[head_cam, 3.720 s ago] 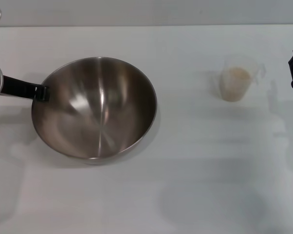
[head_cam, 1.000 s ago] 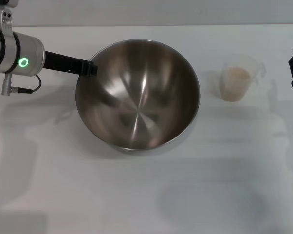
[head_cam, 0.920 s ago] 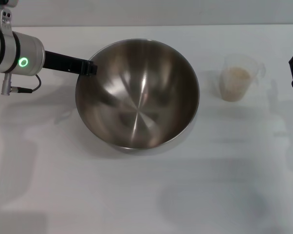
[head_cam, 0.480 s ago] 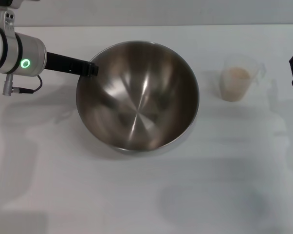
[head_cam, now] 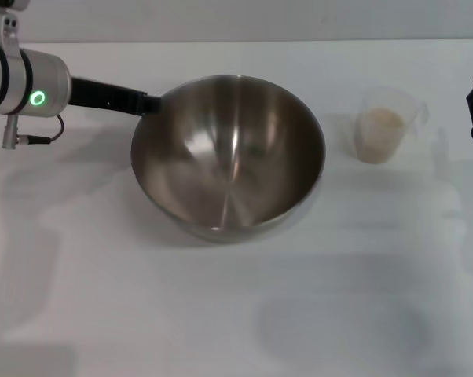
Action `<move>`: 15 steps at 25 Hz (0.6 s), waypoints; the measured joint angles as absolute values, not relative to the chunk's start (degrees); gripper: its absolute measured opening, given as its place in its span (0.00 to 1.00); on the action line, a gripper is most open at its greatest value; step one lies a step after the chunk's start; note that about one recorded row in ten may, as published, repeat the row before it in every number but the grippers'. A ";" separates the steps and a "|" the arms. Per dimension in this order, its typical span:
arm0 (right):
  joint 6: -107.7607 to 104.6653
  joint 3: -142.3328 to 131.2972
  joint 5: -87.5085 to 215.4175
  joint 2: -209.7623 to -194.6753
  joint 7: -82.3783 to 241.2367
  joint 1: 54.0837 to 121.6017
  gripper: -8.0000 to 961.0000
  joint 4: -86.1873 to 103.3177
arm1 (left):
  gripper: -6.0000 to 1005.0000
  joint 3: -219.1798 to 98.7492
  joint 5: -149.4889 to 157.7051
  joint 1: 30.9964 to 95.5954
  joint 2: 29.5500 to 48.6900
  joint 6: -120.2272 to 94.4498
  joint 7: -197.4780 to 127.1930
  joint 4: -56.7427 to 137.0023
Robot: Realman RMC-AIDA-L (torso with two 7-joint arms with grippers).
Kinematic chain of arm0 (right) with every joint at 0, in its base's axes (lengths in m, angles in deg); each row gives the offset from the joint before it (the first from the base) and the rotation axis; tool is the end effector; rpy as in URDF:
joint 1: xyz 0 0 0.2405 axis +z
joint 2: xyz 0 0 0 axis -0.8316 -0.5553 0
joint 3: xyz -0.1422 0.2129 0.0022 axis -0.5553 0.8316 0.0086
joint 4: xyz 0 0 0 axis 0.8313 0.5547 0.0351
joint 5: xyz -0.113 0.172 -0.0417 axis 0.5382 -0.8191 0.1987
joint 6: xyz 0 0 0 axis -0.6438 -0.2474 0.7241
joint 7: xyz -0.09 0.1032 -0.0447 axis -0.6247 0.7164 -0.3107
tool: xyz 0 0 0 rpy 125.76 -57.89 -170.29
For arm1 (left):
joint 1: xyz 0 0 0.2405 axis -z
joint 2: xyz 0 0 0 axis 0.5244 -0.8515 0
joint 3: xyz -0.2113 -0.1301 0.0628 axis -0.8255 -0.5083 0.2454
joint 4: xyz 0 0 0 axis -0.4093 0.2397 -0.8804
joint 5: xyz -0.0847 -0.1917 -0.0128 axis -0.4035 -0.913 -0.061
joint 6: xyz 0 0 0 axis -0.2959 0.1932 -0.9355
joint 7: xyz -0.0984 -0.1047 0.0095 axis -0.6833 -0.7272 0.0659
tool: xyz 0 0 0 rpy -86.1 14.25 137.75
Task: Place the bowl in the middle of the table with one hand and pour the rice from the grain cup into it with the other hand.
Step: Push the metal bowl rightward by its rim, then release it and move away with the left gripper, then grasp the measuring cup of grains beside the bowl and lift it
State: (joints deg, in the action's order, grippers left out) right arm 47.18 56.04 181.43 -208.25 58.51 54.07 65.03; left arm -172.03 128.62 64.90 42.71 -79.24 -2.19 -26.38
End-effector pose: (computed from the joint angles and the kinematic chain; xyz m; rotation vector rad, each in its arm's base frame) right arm 0.2867 0.2678 -0.0142 -1.3894 0.5713 0.7013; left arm -0.1996 0.4129 0.0069 -2.2859 -1.0763 -0.1175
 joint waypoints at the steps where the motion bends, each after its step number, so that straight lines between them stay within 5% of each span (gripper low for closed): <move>1: 47.18 56.04 181.43 -208.25 58.51 54.07 0.60 65.03 | 0.25 -172.03 128.62 64.90 42.71 -79.24 -2.19 -26.38; 15: 47.23 56.16 181.43 -208.25 58.51 54.24 0.60 64.78 | 0.29 -171.97 114.48 56.89 42.67 -59.33 12.56 -27.84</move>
